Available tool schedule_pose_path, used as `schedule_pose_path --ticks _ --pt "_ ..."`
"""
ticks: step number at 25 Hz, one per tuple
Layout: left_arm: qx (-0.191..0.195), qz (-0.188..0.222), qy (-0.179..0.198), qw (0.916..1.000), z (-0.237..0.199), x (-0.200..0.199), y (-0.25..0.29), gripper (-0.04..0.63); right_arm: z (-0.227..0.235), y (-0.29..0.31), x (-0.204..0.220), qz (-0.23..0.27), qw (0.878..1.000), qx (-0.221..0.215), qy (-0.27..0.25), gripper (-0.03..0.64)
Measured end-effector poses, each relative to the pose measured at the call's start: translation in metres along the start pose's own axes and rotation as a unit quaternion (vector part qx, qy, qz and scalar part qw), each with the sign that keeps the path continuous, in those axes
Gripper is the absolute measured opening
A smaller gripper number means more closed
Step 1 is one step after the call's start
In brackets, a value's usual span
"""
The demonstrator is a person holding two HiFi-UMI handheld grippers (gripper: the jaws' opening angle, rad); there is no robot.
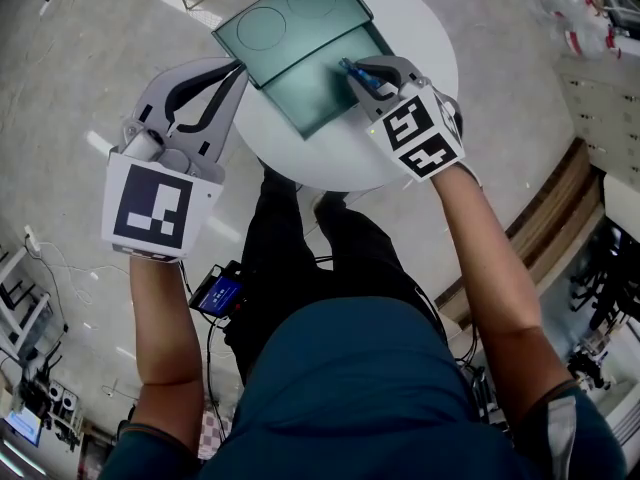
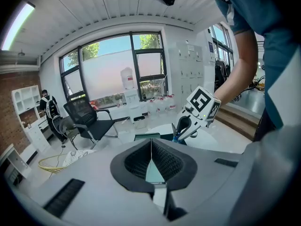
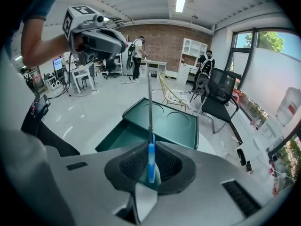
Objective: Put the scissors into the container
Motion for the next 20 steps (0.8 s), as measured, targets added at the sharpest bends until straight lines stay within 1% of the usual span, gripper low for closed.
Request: schedule_pose_path --ticks 6,20 --pt "0.003 -0.003 -0.007 1.0 -0.002 0.007 0.01 0.021 0.0 0.017 0.017 -0.019 1.0 -0.011 -0.009 0.063" --pt "0.011 -0.007 -0.013 0.9998 0.0 0.022 0.021 0.021 -0.006 0.048 0.037 -0.072 0.994 -0.022 -0.079 0.063"
Point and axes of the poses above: the fingertips, and each gripper's own axes: y forward along the fingers, z to its right, x out of its underside, the point moved 6 cm from there along -y, backward along the fingers, and after that the axes turned 3 degrees about -x, right-handed, at the moved point
